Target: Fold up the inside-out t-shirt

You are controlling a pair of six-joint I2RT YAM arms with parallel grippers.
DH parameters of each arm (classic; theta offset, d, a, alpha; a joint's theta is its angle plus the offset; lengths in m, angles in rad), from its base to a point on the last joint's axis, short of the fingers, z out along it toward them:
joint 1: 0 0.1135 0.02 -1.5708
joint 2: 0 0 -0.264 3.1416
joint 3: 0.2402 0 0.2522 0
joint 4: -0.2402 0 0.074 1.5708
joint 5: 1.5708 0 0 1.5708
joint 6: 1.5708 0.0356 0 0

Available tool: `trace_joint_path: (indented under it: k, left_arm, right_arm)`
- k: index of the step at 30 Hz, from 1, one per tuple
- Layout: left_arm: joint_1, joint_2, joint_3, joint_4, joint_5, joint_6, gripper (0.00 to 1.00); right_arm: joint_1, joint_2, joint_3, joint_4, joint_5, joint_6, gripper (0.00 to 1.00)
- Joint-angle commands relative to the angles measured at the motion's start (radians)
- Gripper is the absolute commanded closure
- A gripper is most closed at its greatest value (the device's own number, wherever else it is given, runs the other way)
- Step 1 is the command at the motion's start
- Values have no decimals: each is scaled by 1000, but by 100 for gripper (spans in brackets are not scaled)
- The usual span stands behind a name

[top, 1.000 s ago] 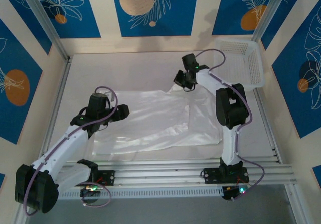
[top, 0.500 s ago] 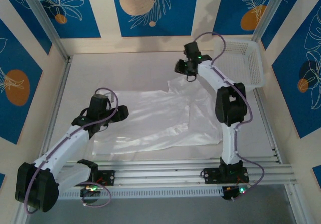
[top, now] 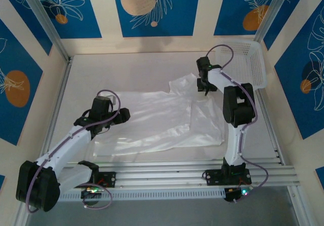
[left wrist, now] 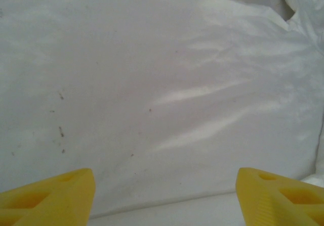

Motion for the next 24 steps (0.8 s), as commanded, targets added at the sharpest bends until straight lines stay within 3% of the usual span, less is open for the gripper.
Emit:
trace_joint_path:
  k: [1,6,8,10,12,14,21,24]
  left_arm:
    - [-8,-11,-16,19,-8,-9,26]
    - [-7,19,-4,38,7,-6,27]
    - [-9,58,24,23,-42,-14,29]
    - [-5,122,74,-18,-144,-48,37]
    - [7,200,132,-39,-220,-80,60]
    - [28,296,181,-17,-225,-90,71]
    - [199,631,291,9,-133,-143,94]
    - [249,698,319,8,-111,-132,97]
  right_arm:
    - [45,9,35,-17,-21,-23,52]
    - [102,94,122,-64,-65,4,60]
    - [112,146,195,-119,-47,9,63]
    - [125,178,244,-139,-59,3,65]
    - [135,200,287,-154,-88,7,69]
    - [142,221,334,-180,-116,15,72]
    - [155,244,398,-245,-110,41,71]
    - [154,239,399,-258,-128,60,72]
